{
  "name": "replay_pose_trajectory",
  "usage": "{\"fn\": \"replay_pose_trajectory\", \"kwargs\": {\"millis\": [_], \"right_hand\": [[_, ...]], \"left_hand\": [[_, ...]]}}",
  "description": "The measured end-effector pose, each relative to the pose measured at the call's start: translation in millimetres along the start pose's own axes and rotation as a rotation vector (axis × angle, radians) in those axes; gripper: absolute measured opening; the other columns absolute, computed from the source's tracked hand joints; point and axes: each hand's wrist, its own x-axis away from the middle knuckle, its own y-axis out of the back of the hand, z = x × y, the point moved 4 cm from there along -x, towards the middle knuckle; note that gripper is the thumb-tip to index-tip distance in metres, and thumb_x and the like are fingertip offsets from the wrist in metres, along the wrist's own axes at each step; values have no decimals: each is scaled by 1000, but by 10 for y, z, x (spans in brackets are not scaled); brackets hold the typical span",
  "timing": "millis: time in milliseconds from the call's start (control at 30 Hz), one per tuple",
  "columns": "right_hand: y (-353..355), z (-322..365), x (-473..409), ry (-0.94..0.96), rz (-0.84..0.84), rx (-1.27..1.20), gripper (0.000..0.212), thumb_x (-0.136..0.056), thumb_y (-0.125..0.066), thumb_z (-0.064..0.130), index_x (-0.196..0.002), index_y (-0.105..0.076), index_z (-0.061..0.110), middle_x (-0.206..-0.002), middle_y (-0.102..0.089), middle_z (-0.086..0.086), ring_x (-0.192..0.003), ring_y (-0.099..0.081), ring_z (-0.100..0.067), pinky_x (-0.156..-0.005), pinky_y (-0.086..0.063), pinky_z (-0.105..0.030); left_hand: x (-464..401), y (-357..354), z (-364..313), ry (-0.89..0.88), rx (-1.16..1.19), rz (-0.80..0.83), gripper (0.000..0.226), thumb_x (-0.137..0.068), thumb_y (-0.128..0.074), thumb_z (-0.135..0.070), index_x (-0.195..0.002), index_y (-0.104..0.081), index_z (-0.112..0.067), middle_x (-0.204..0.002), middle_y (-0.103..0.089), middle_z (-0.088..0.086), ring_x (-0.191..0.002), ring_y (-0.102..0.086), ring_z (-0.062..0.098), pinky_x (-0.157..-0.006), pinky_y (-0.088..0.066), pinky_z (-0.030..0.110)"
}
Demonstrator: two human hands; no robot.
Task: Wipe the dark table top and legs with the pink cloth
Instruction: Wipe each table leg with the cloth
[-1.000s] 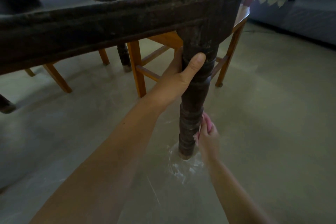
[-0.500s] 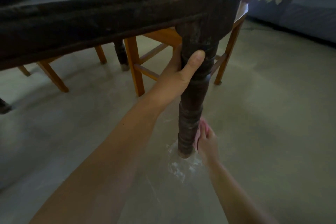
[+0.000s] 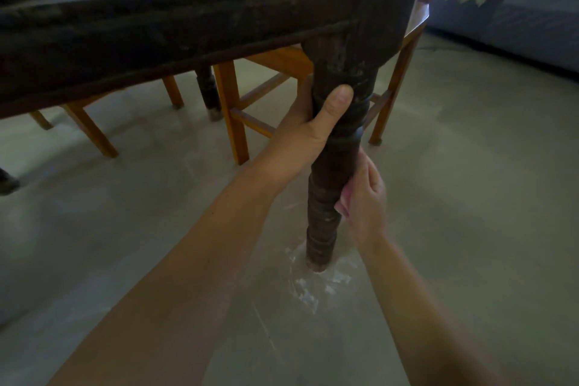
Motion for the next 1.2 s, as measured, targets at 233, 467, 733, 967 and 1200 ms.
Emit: {"fn": "replay_pose_trajectory", "kwargs": {"millis": [233,467,733,967,1200], "right_hand": [[-214,395,326,429,-90,85,27,-100,-39,20,-123,-51,27,-98,-60,6,-84,-62,-5,-66,-51,-19],[-65,-96,340,676,4,574,62,-94,-38,-3,-148,-12,10,-153,-20,-3,-144,-18,-15,-117,-21,-35],[-503,275,335,1000,-35,722,64,-101,-34,18,-149,5,34,-155,14,17,-143,-2,-31,-115,-20,-55],[-403,-106,393,951,-90,888,54,-103,-28,19,-149,-2,31,-154,23,13,-144,15,-22,-117,-12,-50],[45,-730,527,839,-40,1027,74,-93,-45,-2,-148,-11,33,-157,19,7,-145,11,-23,-118,-14,-42]], "left_hand": [[0,-7,-5,20,26,0,86,-57,-40,-70,-133,-30,-30,-107,-45,-29,-88,-48,-24,-79,-42,2],[-6,5,-8,31,19,10,98,-55,-39,-74,-140,-24,-28,-106,-41,-34,-89,-43,-24,-83,-37,3],[18,8,-51,57,67,43,64,-74,-39,-55,-132,-33,-27,-109,-57,-18,-95,-58,-9,-82,-48,14],[26,-5,-25,87,22,46,77,-78,-39,-63,-142,-23,-23,-114,-52,-17,-102,-53,-6,-95,-45,24],[69,-19,-66,119,11,27,73,-76,-37,-61,-141,-23,-31,-118,-45,-23,-105,-41,-5,-101,-34,27]]}}
